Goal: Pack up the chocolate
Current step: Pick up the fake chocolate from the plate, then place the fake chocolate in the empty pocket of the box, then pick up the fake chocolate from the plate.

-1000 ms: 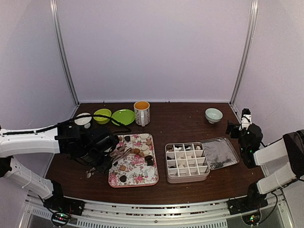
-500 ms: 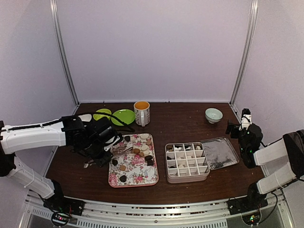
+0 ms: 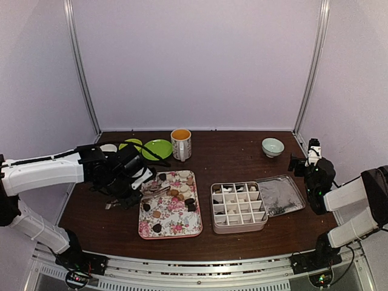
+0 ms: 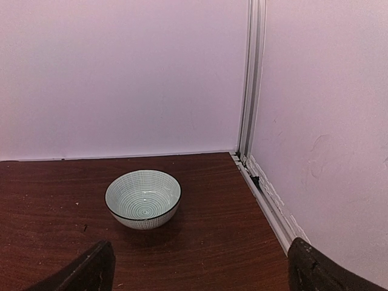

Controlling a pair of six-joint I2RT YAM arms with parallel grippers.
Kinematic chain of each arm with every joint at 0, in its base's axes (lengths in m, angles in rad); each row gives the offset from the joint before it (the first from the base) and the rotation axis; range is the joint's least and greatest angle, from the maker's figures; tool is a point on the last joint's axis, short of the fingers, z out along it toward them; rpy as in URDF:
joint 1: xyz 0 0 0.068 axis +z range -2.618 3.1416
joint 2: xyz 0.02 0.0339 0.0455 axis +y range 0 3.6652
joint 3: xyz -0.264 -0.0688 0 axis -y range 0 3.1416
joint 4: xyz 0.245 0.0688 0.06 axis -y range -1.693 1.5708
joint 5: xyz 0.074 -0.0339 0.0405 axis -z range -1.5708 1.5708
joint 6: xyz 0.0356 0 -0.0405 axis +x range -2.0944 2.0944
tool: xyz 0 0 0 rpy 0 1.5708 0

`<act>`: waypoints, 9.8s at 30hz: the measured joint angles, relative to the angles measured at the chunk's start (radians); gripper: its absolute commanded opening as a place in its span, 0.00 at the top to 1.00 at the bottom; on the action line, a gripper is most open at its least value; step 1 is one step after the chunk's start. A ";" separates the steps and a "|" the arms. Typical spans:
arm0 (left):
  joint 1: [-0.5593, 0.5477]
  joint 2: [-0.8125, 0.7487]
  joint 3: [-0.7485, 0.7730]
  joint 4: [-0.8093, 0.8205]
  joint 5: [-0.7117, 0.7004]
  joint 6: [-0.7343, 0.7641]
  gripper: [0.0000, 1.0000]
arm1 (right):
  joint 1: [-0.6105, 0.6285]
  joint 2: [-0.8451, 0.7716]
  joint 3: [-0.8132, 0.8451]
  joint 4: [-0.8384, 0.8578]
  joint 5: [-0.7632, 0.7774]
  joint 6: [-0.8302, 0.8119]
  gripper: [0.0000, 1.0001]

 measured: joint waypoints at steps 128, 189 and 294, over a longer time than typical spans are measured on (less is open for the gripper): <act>-0.352 0.420 0.442 0.295 0.253 -0.233 0.79 | 0.000 0.000 0.000 0.000 0.000 0.000 0.00; -0.296 0.156 0.220 -0.038 -0.002 -0.607 0.66 | 0.000 0.000 0.000 0.000 0.000 0.000 0.00; -0.128 0.183 0.177 -0.038 -0.054 -0.509 0.76 | 0.000 0.000 0.000 0.000 0.000 0.000 0.00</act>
